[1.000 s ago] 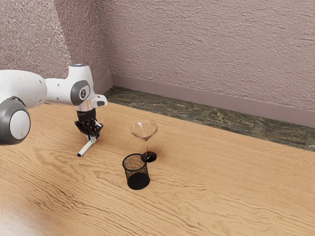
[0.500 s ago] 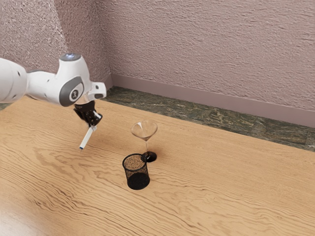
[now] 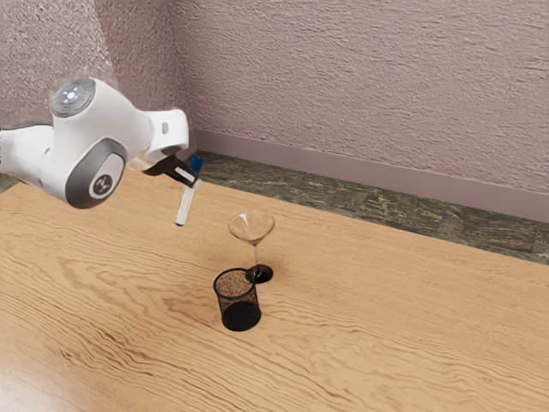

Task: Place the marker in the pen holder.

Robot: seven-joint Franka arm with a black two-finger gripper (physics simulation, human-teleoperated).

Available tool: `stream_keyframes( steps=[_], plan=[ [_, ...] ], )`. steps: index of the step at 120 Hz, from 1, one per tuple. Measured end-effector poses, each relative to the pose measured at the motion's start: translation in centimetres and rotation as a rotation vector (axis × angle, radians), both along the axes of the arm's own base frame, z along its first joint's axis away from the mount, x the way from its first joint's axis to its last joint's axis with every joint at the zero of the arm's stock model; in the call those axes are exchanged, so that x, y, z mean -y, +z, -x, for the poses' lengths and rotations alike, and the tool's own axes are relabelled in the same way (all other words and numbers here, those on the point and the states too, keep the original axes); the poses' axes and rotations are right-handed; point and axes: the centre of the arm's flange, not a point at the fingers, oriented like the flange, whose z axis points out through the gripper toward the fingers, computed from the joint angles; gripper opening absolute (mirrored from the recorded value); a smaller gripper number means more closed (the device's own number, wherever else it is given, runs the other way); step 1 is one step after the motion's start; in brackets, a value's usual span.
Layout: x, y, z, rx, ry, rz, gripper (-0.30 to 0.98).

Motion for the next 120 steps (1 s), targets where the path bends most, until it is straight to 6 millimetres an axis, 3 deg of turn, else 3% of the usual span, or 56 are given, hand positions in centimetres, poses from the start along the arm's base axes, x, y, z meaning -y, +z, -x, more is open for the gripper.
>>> stream_keyframes(
  steps=[41, 76, 95, 120],
  plan=[
    [6.2, -2.5, 3.3, 0.051, -0.061, 0.107, -0.10],
    [8.5, -4.3, 5.4, 0.030, -0.063, 0.139, -0.10],
    [8.9, -4.8, 5.4, 0.020, -0.048, 0.152, -0.10],
    [9.4, -7.1, 4.6, -0.009, -0.054, 0.144, -0.10]
  ],
)
